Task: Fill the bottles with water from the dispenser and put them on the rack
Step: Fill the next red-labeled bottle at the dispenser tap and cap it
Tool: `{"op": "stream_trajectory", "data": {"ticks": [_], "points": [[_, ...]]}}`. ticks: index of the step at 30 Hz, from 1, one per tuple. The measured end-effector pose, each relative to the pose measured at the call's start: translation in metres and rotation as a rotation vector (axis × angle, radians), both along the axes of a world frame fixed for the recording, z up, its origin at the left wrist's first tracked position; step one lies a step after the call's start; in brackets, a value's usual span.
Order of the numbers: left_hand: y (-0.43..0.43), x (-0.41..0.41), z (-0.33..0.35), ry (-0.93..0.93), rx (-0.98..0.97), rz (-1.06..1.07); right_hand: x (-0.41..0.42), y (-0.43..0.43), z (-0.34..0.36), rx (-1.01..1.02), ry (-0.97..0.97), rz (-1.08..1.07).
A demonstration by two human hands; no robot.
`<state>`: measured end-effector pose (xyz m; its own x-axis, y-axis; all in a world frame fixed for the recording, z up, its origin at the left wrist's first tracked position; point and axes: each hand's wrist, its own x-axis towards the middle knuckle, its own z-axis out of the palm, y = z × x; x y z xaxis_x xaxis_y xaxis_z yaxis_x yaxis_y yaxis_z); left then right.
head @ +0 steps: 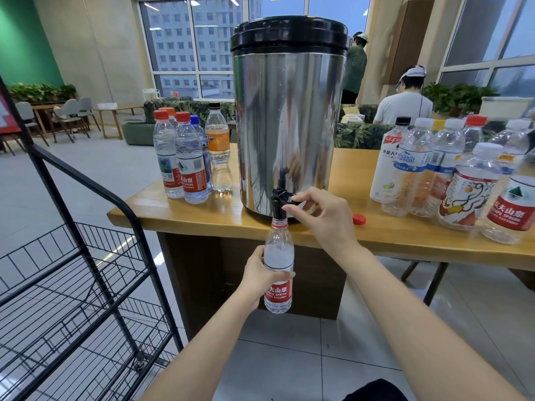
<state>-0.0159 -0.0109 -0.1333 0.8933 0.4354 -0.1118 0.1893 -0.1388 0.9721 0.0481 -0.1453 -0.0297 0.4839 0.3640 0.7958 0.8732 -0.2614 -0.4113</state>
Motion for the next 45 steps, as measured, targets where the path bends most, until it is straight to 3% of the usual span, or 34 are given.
{"op": "stream_trajectory", "data": {"ticks": [12,23,31,34,38,41,43,45], "points": [[0.0,0.0,0.0,-0.004,-0.016,-0.003,0.003,-0.005,0.001,-0.063,-0.029,0.022],[0.001,-0.001,-0.002,-0.033,-0.021,-0.032,0.018,-0.007,0.006,-0.131,-0.271,0.03],[0.002,0.001,-0.003,-0.037,-0.001,-0.03,0.01,0.015,0.031,-0.087,-0.319,-0.077],[0.003,0.0,-0.003,-0.026,0.005,-0.033,0.012,0.038,0.051,-0.14,-0.263,-0.152],[0.002,-0.001,-0.002,-0.03,0.006,-0.026,0.017,0.02,0.033,-0.075,-0.109,-0.082],[0.001,-0.001,-0.002,-0.039,0.007,-0.039,0.037,-0.015,0.005,-0.063,0.085,-0.292],[0.0,-0.002,-0.003,-0.042,-0.009,-0.049,0.057,-0.037,-0.009,-0.25,0.224,-0.526],[-0.002,-0.002,-0.005,-0.032,-0.01,-0.052,0.07,-0.053,-0.019,-0.506,0.381,-0.624]]}}
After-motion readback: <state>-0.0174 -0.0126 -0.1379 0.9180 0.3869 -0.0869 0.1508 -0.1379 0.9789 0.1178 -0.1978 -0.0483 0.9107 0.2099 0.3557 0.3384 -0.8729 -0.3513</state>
